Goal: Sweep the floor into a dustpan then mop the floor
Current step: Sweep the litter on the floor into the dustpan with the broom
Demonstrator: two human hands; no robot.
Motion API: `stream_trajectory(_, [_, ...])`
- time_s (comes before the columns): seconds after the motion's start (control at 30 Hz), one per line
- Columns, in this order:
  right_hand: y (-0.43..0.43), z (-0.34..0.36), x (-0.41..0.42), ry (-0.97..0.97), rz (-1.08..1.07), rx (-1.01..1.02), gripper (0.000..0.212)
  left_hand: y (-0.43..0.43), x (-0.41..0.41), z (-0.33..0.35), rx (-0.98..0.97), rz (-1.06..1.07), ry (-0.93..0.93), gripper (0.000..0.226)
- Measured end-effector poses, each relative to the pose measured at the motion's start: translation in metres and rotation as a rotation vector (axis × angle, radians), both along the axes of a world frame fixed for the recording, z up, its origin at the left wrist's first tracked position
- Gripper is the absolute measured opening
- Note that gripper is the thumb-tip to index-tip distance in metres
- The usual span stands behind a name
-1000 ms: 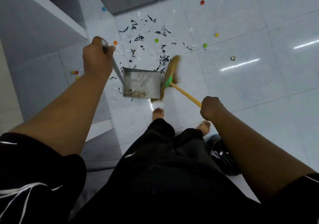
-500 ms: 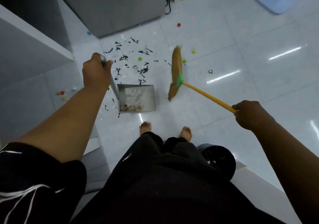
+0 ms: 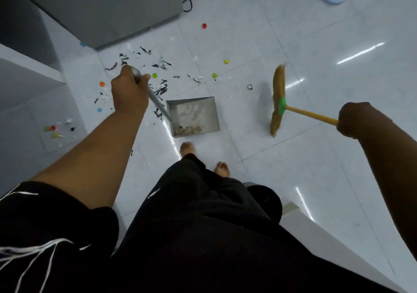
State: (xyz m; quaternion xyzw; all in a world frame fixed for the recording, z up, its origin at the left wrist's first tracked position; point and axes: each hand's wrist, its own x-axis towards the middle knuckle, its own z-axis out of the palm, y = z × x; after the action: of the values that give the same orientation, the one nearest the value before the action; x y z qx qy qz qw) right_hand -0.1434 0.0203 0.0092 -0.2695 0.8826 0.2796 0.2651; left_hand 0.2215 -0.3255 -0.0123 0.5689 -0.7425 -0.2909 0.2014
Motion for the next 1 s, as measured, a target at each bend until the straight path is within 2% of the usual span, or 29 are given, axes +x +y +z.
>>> stream_trajectory(0.17, [-0.046, -0.036, -0.004, -0.057, -0.009, 0.015, 0.016, -0.010, -0.017, -0.013, -0.036, -0.022, -0.038, 0.025])
stream_trajectory(0.43, [-0.172, -0.088, 0.029, -0.242, 0.196, -0.012, 0.024, -0.057, -0.018, -0.016, 0.021, 0.036, -0.086, 0.027])
stream_trajectory(0.7, [-0.261, -0.079, 0.055, -0.319, 0.321, -0.084, 0.024, -0.110, -0.011, -0.012, 0.069, 0.076, -0.103, 0.024])
stream_trajectory(0.9, [-0.287, -0.052, 0.016, -0.338, 0.459, -0.036, 0.018, -0.133, -0.016, -0.005, 0.077, 0.115, -0.150, 0.024])
stream_trajectory(1.0, [-0.294, -0.028, -0.021, -0.271, 0.463, -0.067, 0.009, -0.135, -0.024, -0.004, 0.075, 0.136, -0.172, 0.026])
